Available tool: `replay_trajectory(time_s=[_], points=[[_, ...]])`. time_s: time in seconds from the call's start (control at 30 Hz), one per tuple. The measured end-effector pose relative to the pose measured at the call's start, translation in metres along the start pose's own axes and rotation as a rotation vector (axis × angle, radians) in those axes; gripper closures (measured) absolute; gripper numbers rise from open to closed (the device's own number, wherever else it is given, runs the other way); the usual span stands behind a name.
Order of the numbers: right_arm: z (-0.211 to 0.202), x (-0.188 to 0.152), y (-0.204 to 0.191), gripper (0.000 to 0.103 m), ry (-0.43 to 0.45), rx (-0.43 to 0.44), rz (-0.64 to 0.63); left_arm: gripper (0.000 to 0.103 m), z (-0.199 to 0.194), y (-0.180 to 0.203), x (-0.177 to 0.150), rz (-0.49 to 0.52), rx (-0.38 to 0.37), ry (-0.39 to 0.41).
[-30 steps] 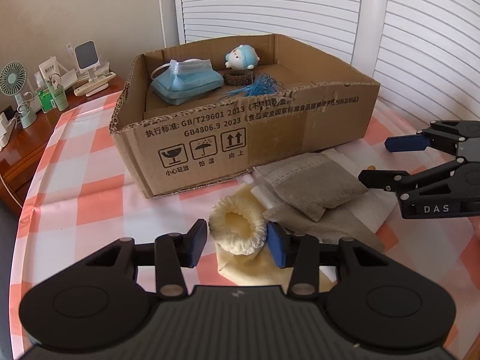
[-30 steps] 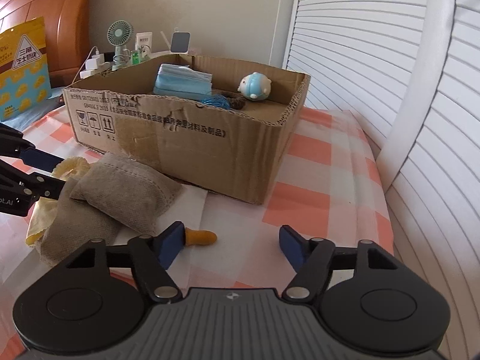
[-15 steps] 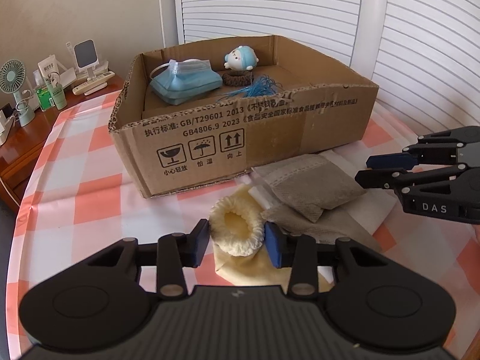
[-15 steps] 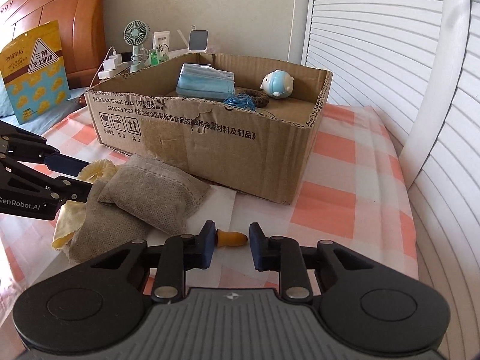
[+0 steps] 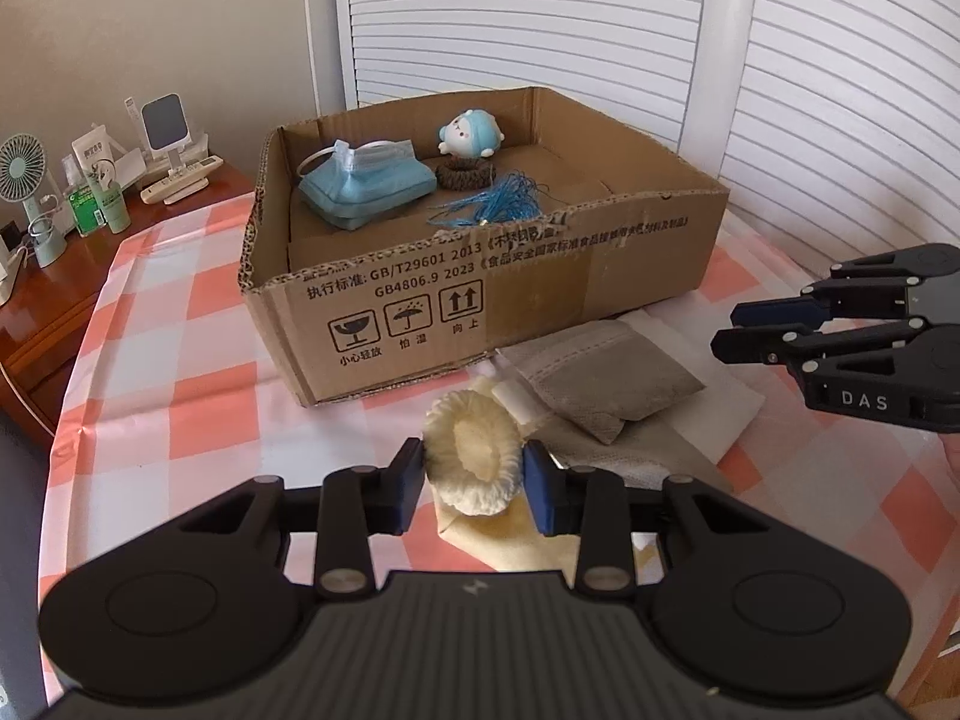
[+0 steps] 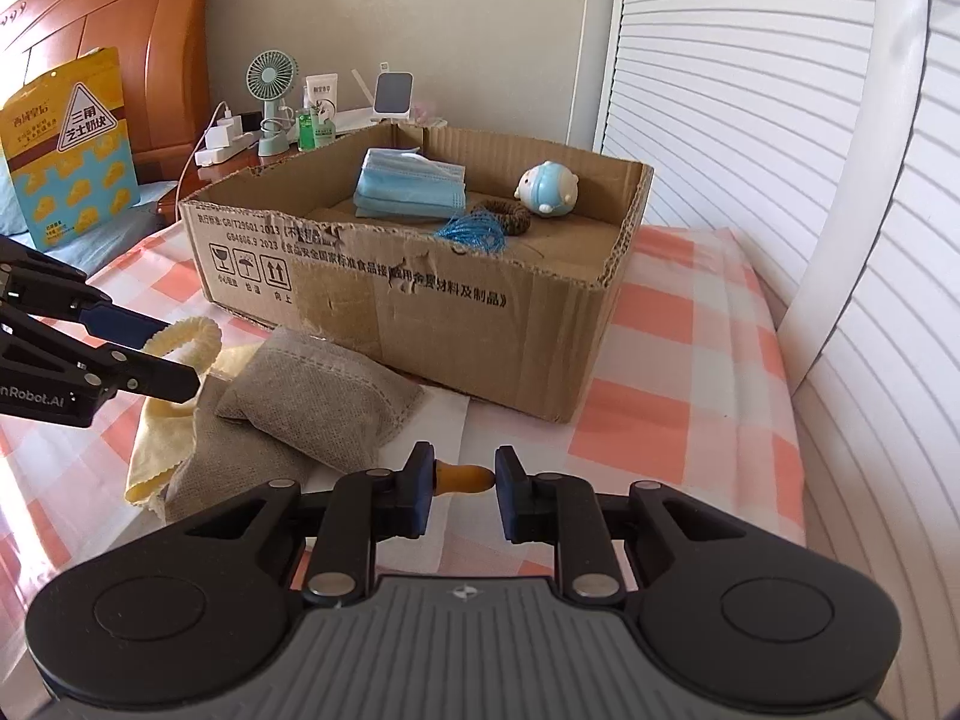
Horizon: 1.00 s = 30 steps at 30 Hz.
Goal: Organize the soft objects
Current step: 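Lift the cream ring into the box and open the left tool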
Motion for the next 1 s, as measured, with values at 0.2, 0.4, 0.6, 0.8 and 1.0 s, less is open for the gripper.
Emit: replay_trajectory(time_s=[0.2,0.4,0.6,0.8,1.0], points=[[-0.02,0.008,-0.007,0.078,0.006,-0.001,-0.046,0.069,-0.027,-0.008,0.014,0.038,-0.022,0.028],[-0.041,0.022,-0.014,0.078,0.03,0.007,-0.083,0.069,-0.042,-0.021,0.045,0.034,-0.011,0.1],[-0.057,0.038,-0.021,0.078,0.07,0.003,-0.115,0.069,-0.036,-0.028,0.079,0.043,0.014,0.159],[-0.062,0.048,-0.022,0.078,0.086,0.0,-0.128,0.065,-0.008,-0.039,0.102,0.004,0.044,0.16],[-0.06,0.053,-0.023,0.078,0.088,-0.005,-0.134,0.017,0.008,-0.049,0.098,-0.055,0.129,0.176]])
Point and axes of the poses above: each gripper's, at about its wrist camera, not at the fingertips, and z roughly the way its jaws point, y to its right, x to its top, the point moved 5 cm from there along z, roughly the way its jaws point, and after that the axes turned 10 degrees about x, right-handed, at the moved point
